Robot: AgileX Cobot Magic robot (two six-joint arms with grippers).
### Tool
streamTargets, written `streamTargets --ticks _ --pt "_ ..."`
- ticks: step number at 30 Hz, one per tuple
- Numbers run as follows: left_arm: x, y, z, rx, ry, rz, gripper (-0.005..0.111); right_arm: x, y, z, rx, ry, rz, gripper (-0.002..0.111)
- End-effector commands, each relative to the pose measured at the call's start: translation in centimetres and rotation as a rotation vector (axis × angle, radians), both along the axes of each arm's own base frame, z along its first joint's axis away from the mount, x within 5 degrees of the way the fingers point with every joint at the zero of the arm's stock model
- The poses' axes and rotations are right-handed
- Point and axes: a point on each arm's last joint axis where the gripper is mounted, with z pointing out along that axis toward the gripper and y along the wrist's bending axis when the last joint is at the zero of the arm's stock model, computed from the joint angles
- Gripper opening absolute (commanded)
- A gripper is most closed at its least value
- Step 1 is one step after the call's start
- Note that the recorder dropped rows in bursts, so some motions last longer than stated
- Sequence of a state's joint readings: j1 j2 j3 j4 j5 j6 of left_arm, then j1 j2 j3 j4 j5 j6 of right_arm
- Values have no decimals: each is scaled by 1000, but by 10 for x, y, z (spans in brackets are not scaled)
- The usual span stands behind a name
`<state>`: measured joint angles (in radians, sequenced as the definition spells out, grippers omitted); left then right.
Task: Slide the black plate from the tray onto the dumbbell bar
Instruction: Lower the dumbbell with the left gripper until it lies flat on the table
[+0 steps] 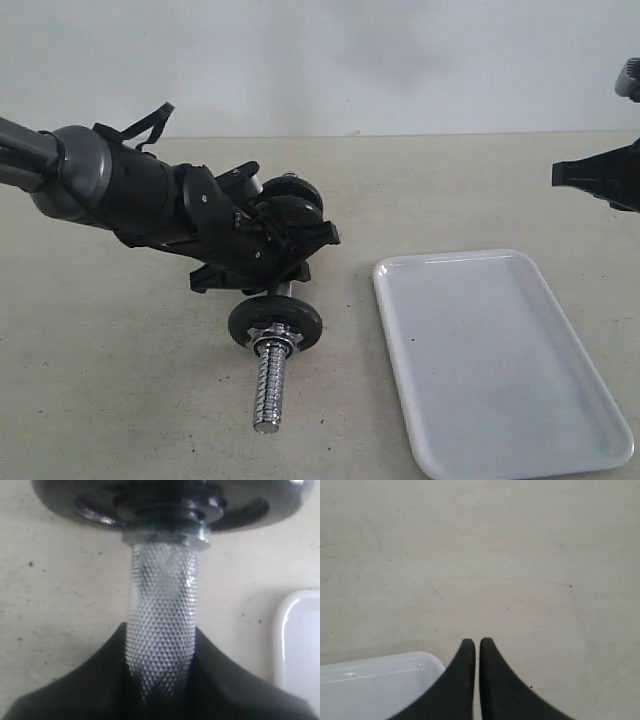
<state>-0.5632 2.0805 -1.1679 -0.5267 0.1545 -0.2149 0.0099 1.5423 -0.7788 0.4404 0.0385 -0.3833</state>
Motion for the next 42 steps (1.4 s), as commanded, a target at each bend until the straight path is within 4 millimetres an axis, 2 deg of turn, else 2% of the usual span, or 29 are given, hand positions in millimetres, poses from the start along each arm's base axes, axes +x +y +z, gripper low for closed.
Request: streamTargets --ticks 1,27,36,42 --pt "-10 -12 3 -14 5 -19 4 0 0 5 4 -21 -7 0" --pt "-9 -12 3 -7 -18 -33 5 0 0 5 9 -24 -13 0" --pt "-9 -12 4 4 -33 -52 32 0 0 5 9 -24 -13 0" --pt "-9 -12 3 4 -30 -53 41 0 0 5 10 -22 -12 0"
